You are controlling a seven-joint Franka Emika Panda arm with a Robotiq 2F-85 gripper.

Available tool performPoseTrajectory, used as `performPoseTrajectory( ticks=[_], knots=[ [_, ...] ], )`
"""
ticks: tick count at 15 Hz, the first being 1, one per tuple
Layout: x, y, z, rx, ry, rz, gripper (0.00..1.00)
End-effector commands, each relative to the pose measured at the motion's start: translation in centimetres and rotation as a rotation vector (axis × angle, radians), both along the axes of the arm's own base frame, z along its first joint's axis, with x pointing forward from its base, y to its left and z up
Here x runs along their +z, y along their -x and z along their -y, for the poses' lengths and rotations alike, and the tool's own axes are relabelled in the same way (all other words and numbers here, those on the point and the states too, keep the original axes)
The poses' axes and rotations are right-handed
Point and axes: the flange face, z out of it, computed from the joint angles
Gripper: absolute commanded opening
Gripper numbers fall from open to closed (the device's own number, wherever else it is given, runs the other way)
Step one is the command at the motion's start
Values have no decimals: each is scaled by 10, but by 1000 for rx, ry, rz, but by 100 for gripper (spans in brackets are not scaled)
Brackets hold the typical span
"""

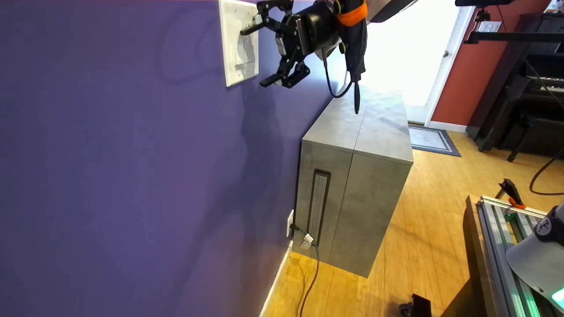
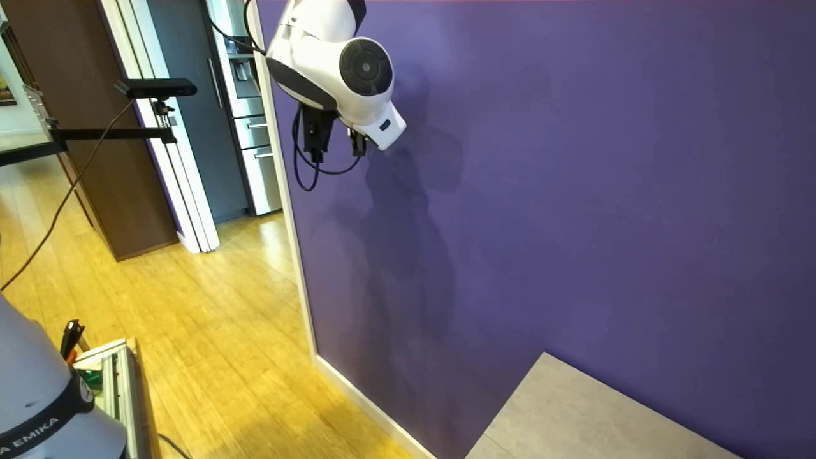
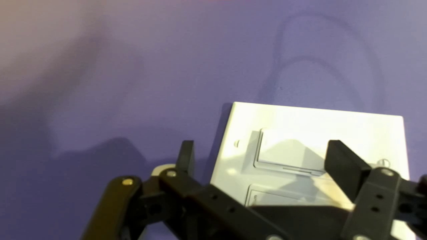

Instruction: Switch off the light

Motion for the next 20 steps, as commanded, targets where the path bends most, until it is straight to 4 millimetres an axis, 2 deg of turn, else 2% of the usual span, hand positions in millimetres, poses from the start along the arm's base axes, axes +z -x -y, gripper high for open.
performPoseTrajectory(
  ticks=[1, 11, 20],
  knots=[
    [7, -3, 4, -1, 7, 14, 100],
    [-2, -6, 10, -9, 6, -3, 100],
    [-11, -8, 6, 3, 2, -23, 100]
  ],
)
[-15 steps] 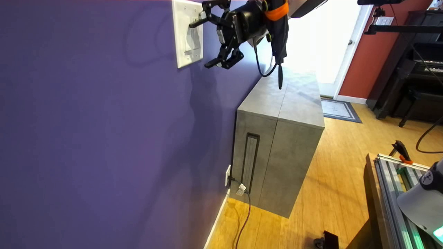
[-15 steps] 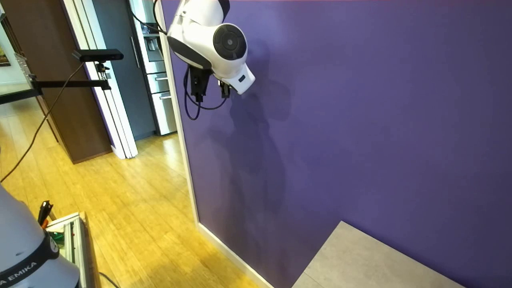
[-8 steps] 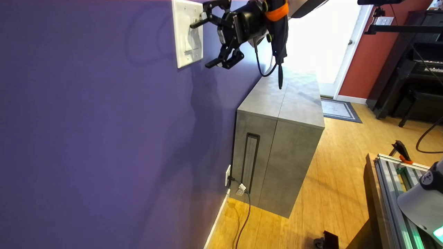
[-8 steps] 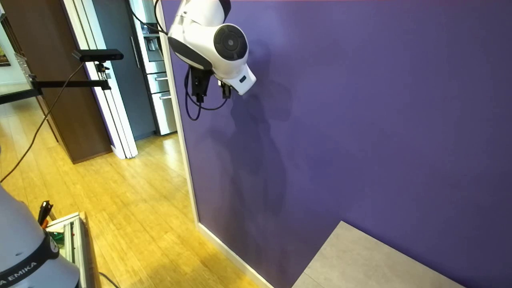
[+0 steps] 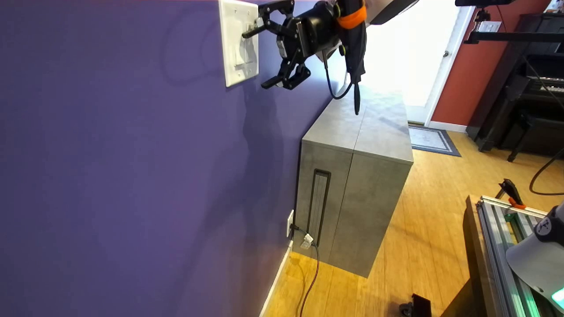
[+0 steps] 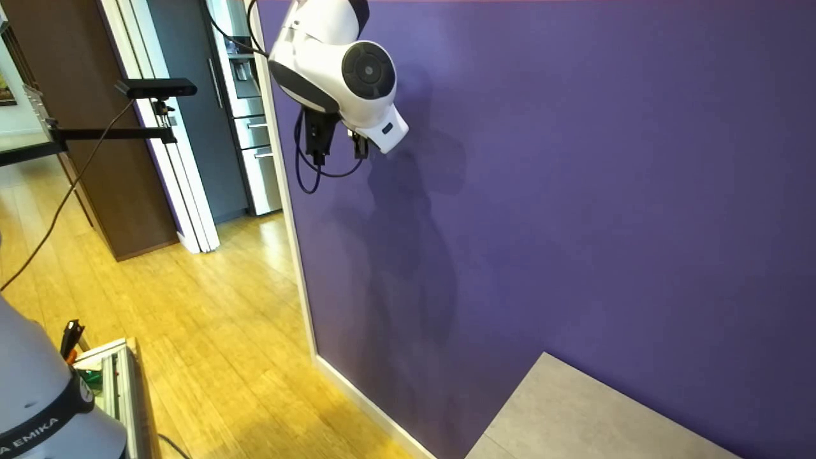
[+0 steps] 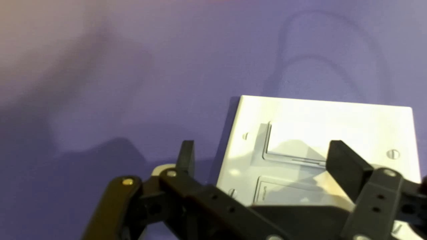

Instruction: Switch off the light

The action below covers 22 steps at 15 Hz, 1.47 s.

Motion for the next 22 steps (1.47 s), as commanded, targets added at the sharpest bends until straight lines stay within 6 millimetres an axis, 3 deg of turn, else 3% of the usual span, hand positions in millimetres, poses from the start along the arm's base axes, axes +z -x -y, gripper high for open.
performPoseTrajectory(
  ticks=[1, 22],
  knots=[
    [-7, -7, -1, 12, 0, -19, 100],
    [-12, -8, 1, 13, 7, -34, 100]
  ],
)
